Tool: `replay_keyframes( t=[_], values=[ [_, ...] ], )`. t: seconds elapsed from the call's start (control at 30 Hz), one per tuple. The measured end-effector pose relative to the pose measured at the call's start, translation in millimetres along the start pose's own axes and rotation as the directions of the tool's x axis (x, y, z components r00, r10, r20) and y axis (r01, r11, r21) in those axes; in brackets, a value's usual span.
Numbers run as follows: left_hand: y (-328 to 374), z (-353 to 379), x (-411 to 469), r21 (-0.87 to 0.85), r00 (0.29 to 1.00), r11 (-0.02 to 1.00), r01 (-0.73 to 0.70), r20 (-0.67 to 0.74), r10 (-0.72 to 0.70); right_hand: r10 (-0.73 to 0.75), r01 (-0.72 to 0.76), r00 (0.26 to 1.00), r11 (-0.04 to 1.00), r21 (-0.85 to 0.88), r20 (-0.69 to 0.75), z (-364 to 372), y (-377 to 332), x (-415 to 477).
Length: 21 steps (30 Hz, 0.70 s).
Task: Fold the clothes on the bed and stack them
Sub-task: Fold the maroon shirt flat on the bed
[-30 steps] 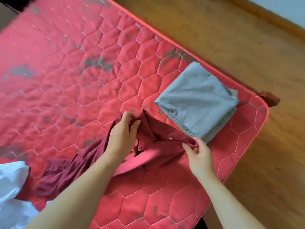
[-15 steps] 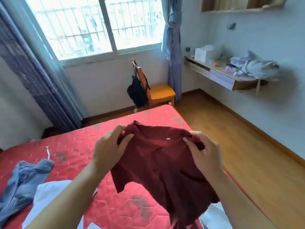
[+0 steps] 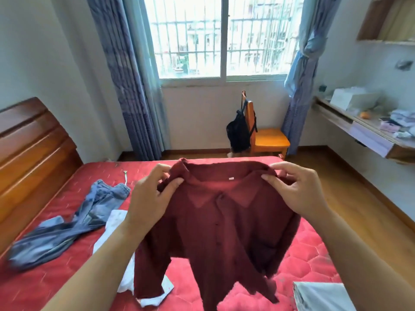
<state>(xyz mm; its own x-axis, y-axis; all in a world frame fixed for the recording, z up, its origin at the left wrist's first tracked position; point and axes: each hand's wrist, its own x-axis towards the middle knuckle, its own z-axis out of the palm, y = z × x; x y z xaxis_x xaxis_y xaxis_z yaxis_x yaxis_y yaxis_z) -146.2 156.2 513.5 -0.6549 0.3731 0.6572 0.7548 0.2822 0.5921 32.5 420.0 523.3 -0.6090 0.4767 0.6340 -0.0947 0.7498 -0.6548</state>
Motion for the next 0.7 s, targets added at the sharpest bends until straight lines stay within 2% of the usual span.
replay_keyframes(
  t=[0.07, 0.17, 0.3, 0.37, 0.47, 0.57, 0.7],
  values=[
    [-9.4, -7.3, -4.8, -0.009, 0.999, 1.000, 0.025, 0.037, -0.025, 0.052, -0.050, 0.994, 0.998, -0.029, 0.094, 13.0, -1.3, -8.5],
    [-26.1, -13.8, -19.8, 0.071, 0.985, 0.997, 0.018, 0.170, -0.030, 0.145, -0.132, 0.958, 0.989, -0.071, 0.247, 31.1, -2.0, -26.4],
    [-32.6, -22.4, -16.8, 0.026, 0.995, 0.999, 0.037, 0.097, -0.040, 0.142, -0.139, 0.984, 0.990, -0.034, 0.106, 37.7, -18.2, -17.5],
    [-30.5, -22.2, -14.7, 0.024, 0.997, 0.997, 0.067, 0.040, -0.068, 0.148, -0.145, 0.989, 0.984, -0.103, 0.021, 49.8, -30.4, -17.5],
    [-20.3, -10.3, -23.3, 0.034, 0.985, 0.985, 0.172, 0.018, -0.172, 0.189, -0.194, 0.981, 0.973, -0.129, -0.054, 81.1, -50.6, -31.5],
    [-10.3, 3.8, -28.4, -0.077, 0.947, 0.946, 0.314, 0.090, -0.307, 0.231, -0.232, 0.973, 0.972, -0.032, -0.022, 114.2, -70.7, -42.5],
    [-0.5, 7.3, -20.9, -0.276, 0.913, 0.882, 0.381, 0.261, -0.313, 0.177, -0.188, 0.978, 0.977, 0.104, 0.110, 142.5, -98.3, -46.6]
  ],
)
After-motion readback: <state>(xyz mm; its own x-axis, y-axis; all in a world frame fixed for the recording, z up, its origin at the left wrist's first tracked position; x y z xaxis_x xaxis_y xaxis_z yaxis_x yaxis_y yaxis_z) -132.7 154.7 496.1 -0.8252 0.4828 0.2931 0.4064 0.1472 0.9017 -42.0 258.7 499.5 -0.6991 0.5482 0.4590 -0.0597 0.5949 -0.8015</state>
